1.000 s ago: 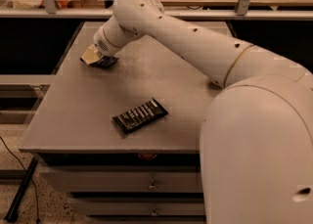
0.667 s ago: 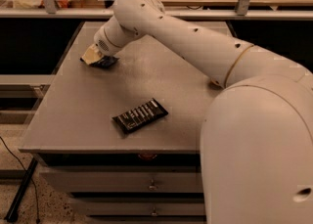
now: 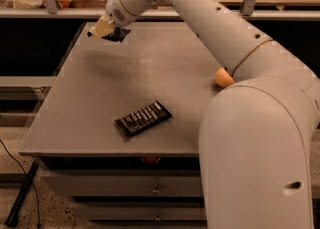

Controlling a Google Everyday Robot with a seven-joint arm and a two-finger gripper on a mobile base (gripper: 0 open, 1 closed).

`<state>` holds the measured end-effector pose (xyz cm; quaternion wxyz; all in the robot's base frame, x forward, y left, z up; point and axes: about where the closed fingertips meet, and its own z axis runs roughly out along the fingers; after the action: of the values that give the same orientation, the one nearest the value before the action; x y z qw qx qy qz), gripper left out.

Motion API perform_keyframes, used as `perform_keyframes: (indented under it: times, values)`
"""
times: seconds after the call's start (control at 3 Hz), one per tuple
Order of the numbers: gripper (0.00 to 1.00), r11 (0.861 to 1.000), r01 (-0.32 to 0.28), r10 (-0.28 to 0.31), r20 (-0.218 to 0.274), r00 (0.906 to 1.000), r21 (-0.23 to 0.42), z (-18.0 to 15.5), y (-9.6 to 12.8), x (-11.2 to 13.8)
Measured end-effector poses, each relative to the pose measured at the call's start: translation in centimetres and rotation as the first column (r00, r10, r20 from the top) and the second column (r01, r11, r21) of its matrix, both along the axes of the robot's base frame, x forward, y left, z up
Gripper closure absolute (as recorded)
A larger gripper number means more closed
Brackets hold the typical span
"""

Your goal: Pick rxbar blueberry

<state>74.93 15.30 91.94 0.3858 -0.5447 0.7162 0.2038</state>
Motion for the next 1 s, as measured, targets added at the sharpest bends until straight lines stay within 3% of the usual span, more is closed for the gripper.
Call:
perform_keyframes:
  times: [0.33,1.0]
  values:
    - [1.0,0.999,-0.041,0.041,0.042,0.9983,-0.001,2.7,-1.0,0.2]
    - [1.0,0.996,-0.091,0.09,0.042,0.995,0.015,4.0,-1.5,-0.1]
